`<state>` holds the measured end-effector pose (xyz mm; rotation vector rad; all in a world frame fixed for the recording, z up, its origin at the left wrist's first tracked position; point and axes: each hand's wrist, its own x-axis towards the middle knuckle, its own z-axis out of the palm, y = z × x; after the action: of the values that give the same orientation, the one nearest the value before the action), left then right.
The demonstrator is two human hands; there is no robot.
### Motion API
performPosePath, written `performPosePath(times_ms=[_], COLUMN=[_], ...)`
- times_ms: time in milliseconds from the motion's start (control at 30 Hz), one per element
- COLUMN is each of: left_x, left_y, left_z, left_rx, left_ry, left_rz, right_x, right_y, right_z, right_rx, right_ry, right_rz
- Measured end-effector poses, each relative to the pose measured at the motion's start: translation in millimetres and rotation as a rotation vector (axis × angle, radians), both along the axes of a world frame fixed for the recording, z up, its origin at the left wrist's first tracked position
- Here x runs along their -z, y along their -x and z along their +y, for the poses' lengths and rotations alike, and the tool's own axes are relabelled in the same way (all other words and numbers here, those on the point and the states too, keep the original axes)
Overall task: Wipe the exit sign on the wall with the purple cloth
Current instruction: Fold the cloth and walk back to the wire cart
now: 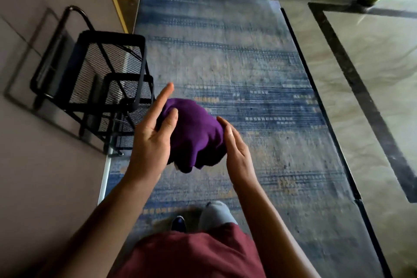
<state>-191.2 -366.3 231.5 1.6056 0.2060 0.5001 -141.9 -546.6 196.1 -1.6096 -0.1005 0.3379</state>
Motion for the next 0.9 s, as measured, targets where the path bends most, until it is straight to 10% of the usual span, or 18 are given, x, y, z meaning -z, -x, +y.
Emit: performPosePath(times_ms=[300,633,900], left_x=[38,59,83], left_y=[-155,-218,-209], left_z=[38,130,212], left_rx=[-0.271,-0.644,-0.508], left_ry=[0.056,0.212,0.202], left_rz=[0.069,0.232,0.258], right_x=[33,31,45], right_y=[-192,-345,-386], right_z=[57,163,281], right_rx=[-0.243,-0.612,-0.713], right_ry=[-0.190,0.008,0.101], right_rz=[0.475,0.453,0.284])
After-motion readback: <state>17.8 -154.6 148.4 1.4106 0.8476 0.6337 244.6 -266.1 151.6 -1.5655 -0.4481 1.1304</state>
